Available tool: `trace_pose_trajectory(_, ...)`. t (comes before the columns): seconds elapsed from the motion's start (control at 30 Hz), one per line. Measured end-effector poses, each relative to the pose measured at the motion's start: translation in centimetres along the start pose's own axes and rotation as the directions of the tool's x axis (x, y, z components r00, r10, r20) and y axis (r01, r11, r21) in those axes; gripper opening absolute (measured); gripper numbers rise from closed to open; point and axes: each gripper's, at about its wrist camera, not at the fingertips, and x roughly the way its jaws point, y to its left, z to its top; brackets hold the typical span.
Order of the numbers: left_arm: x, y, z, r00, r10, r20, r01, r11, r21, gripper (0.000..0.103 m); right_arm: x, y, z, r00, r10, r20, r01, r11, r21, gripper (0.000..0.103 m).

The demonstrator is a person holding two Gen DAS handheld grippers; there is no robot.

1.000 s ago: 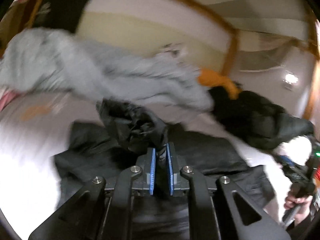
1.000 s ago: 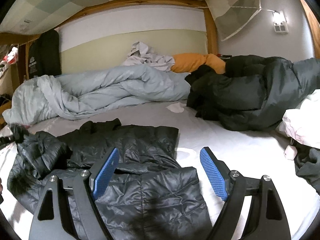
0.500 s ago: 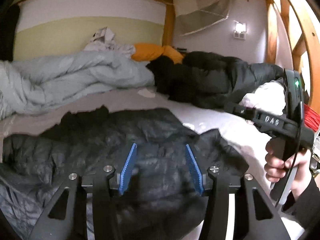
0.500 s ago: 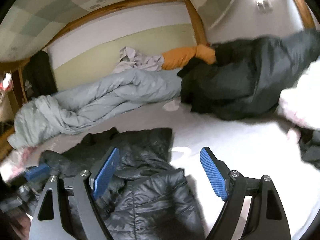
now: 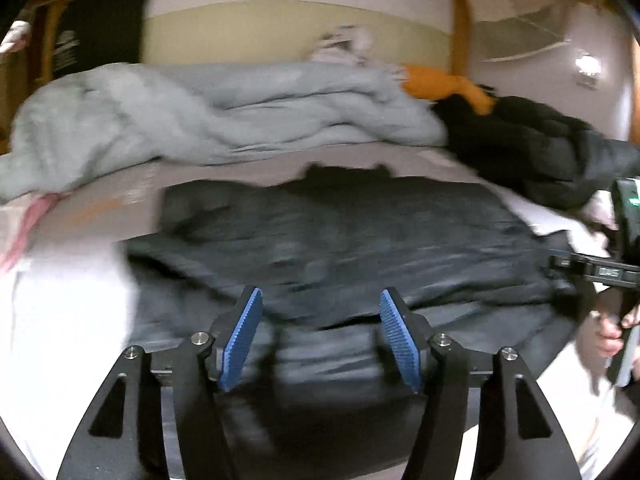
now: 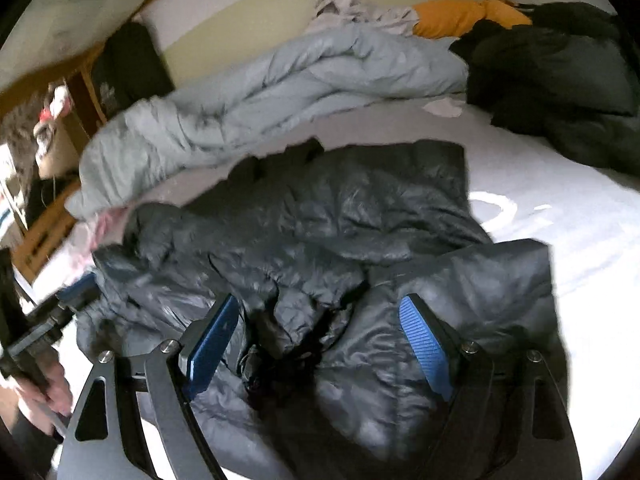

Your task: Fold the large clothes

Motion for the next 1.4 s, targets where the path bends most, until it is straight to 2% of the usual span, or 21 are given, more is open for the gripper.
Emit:
trace_pose_trajectory(0.07, 0.0, 2.7, 0.1, 0.998, 0.068, -0.002, -0.068, 0.997, -0.033, 0.062, 1.2, 1.1, -0.1, 1.000, 0.009, -0.024, -0.010, 0.999, -0.053, 0.064)
trace_pose_trajectory(0.1, -0.1, 4.2, 0.2, 0.996, 0.089, -0.004, -0.089, 0.994, -0.062, 0.062, 1.9, 1.6, 0.0, 0.998, 0.022, -0.060, -0.027, 0.996, -0.081, 0.040)
trace_pose_trajectory(0.13, -0.2, 5.6, 0.3, 0.995, 0.104, -0.003, -0.104, 0.990, -0.092, 0.062, 2.4, 2.1, 0.1, 0.996, 0.029, -0.082, -0.038, 0.994, -0.102, 0.022)
trace_pose_trajectory(0.2, -0.3, 7.8, 0.8, 0.991, 0.134, -0.002, -0.133, 0.982, -0.134, 0.063, 2.6, 2.9, 0.4, 0.999, -0.005, -0.049, -0.003, 0.987, -0.161, 0.013)
trace_pose_trajectory(0.27, 0.1, 9.3, 1.2, 0.984, 0.178, -0.006, -0.177, 0.973, -0.148, 0.063, 2.3, 3.5, 1.4, 0.997, -0.074, 0.018, 0.076, 0.973, -0.220, 0.011)
trace_pose_trajectory(0.33, 0.8, 10.4, 1.6, 0.977, 0.213, -0.028, -0.214, 0.964, -0.157, 0.063, 1.8, 3.2, 3.7, 0.985, -0.137, 0.109, 0.159, 0.961, -0.226, 0.010)
trace_pose_trajectory(0.43, 2.2, 11.1, 2.0, 0.976, 0.212, -0.045, -0.217, 0.959, -0.181, 0.063, 1.4, 2.4, 7.4, 0.952, -0.225, 0.209, 0.272, 0.933, -0.236, 0.010)
trace_pose_trajectory(0.5, 3.1, 11.1, 2.1, 0.975, 0.216, -0.056, -0.222, 0.959, -0.175, 0.063, 1.6, 2.0, 9.8, 0.934, -0.263, 0.242, 0.320, 0.917, -0.237, 0.010)
trace_pose_trajectory(0.57, 4.1, 10.8, 2.1, 0.975, 0.212, -0.066, -0.220, 0.962, -0.164, 0.063, 2.8, 1.2, 11.5, 0.935, -0.290, 0.203, 0.334, 0.912, -0.237, 0.010)
trace_pose_trajectory(0.63, 5.4, 10.3, 2.1, 0.975, 0.202, -0.091, -0.213, 0.966, -0.148, 0.063, 4.6, 0.5, 12.4, 0.924, -0.346, 0.164, 0.379, 0.891, -0.251, 0.010)
trace_pose_trajectory(0.67, 6.1, 9.9, 2.1, 0.974, 0.200, -0.108, -0.213, 0.968, -0.134, 0.063, 6.0, 0.1, 12.4, 0.910, -0.394, 0.130, 0.415, 0.868, -0.273, 0.010)
trace_pose_trajectory(0.73, 7.6, 9.2, 1.9, 0.967, 0.208, -0.148, -0.224, 0.970, -0.098, 0.063, 7.3, -1.0, 11.8, 0.900, -0.430, 0.079, 0.433, 0.855, -0.284, 0.010)
trace_pose_trajectory(0.83, 9.3, 8.7, 1.6, 0.956, 0.216, -0.196, -0.231, 0.971, -0.055, 0.063, 8.0, -3.3, 10.3, 0.903, -0.431, 0.010, 0.421, 0.878, -0.226, 0.010)
trace_pose_trajectory(0.93, 10.0, 8.9, 0.7, 0.949, 0.213, -0.231, -0.229, 0.973, -0.043, 0.064, 7.6, -5.6, 9.6, 0.920, -0.390, -0.033, 0.383, 0.915, -0.128, 0.010)
trace_pose_trajectory(1.07, 7.9, 8.8, 0.2, 0.971, 0.176, -0.163, -0.187, 0.981, -0.052, 0.065, 5.6, -7.0, 9.3, 0.937, -0.347, -0.026, 0.345, 0.936, -0.072, 0.012)
trace_pose_trajectory(1.13, 6.2, 8.8, -0.1, 0.983, 0.145, -0.115, -0.153, 0.986, -0.062, 0.074, 4.5, -6.6, 9.0, 0.934, -0.357, 0.003, 0.356, 0.930, -0.091, 0.030)
trace_pose_trajectory(1.17, 5.2, 8.9, -0.3, 0.986, 0.133, -0.097, -0.140, 0.988, -0.071, 0.083, 3.4, -6.2, 8.6, 0.928, -0.371, 0.033, 0.373, 0.922, -0.103, 0.054)
trace_pose_trajectory(1.2, 4.5, 9.0, -0.4, 0.989, 0.124, -0.085, -0.131, 0.988, -0.084, 0.085, 2.2, -5.9, 8.2, 0.923, -0.380, 0.066, 0.385, 0.917, -0.103, 0.080)
trace_pose_trajectory(1.23, 3.8, 9.2, -0.5, 0.991, 0.107, -0.074, -0.114, 0.988, -0.100, 0.086, 0.9, -5.8, 7.7, 0.923, -0.371, 0.105, 0.380, 0.921, -0.089, 0.086)
trace_pose_trajectory(1.27, 3.3, 9.3, -0.5, 0.993, 0.090, -0.072, -0.098, 0.989, -0.113, 0.086, -0.3, -5.7, 7.2, 0.929, -0.346, 0.128, 0.357, 0.932, -0.070, 0.086)
trace_pose_trajectory(1.4, 2.8, 10.0, -0.8, 0.995, 0.019, -0.098, -0.036, 0.983, -0.180, 0.086, -2.8, -6.9, 5.4, 0.963, -0.260, 0.068, 0.259, 0.965, 0.028, 0.086)
